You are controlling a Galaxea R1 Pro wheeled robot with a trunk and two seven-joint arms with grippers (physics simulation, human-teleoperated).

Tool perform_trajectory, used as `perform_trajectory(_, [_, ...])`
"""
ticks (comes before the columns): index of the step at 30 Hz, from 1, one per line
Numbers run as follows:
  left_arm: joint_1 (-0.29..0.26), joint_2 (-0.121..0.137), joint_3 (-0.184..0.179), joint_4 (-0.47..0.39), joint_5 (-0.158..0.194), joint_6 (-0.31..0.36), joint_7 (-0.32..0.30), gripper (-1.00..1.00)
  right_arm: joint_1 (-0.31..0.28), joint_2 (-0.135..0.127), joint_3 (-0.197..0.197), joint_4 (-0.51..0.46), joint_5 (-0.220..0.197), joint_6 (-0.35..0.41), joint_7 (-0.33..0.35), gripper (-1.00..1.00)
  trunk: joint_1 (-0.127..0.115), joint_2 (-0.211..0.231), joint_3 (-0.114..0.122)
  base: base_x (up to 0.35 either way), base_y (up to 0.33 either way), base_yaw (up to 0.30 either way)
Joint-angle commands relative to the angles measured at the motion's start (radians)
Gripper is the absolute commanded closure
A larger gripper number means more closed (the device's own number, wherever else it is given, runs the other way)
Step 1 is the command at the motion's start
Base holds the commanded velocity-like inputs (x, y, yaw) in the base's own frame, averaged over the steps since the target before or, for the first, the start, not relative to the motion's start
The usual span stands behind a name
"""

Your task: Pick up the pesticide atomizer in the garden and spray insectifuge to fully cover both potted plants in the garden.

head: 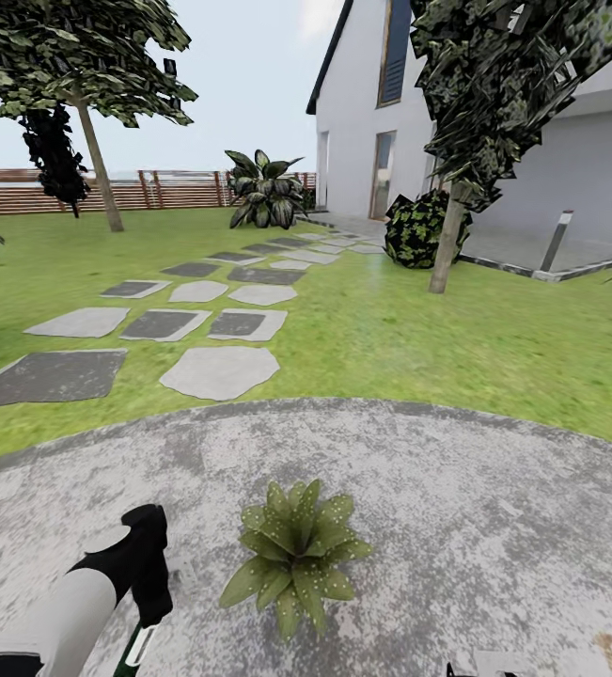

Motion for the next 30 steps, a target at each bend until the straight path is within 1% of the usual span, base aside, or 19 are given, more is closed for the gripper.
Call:
perform_trajectory(1, [-0.001,-0.002,-0.002,-0.003,-0.001,0.011,-0.006,1.0,-0.001,0.0,0.009,0.001,-0.004,-0.002,-0.004,-1.0,0.0,0.0,-0.001,0.0,0.0,0.0])
perform_trajectory(5, [-0.004,-0.021,0.001,-0.014,0.0,0.016,-0.007,1.0,-0.001,0.0,0.007,0.001,-0.005,-0.001,-0.004,-1.0,0.0,0.0,-0.001,0.0,0.0,0.0])
perform_trajectory(12, [-0.002,-0.038,0.004,-0.001,0.0,0.017,-0.007,1.0,-0.001,0.0,0.007,-0.001,-0.005,-0.001,-0.006,-1.0,0.0,0.0,-0.001,0.0,0.0,0.0])
perform_trajectory(16, [0.001,-0.034,0.004,0.003,0.002,0.015,-0.006,1.0,-0.001,0.0,0.007,-0.003,-0.005,-0.001,-0.006,-1.0,0.0,0.0,-0.001,0.0,0.001,-0.076])
perform_trajectory(19, [0.001,-0.028,0.005,0.003,0.004,0.015,-0.006,1.0,-0.001,0.0,0.006,-0.004,-0.005,-0.001,-0.006,-1.0,0.0,0.0,-0.001,0.0,0.075,-0.248])
perform_trajectory(24, [0.001,-0.026,0.008,-0.009,0.009,0.016,-0.006,1.0,-0.001,0.0,0.006,-0.004,-0.006,-0.001,-0.006,-1.0,0.0,0.0,-0.001,-0.007,0.023,-0.278])
perform_trajectory(27, [0.0,-0.026,0.011,-0.013,0.01,0.017,-0.006,1.0,-0.001,0.0,0.006,-0.004,-0.006,-0.001,-0.005,-1.0,0.0,0.0,-0.001,-0.19,0.117,-0.223])
perform_trajectory(30, [0.0,-0.025,0.01,-0.014,0.01,0.018,-0.005,1.0,-0.001,0.001,0.006,-0.005,-0.005,-0.001,-0.006,-1.0,0.0,0.0,-0.001,-0.227,0.218,-0.032])
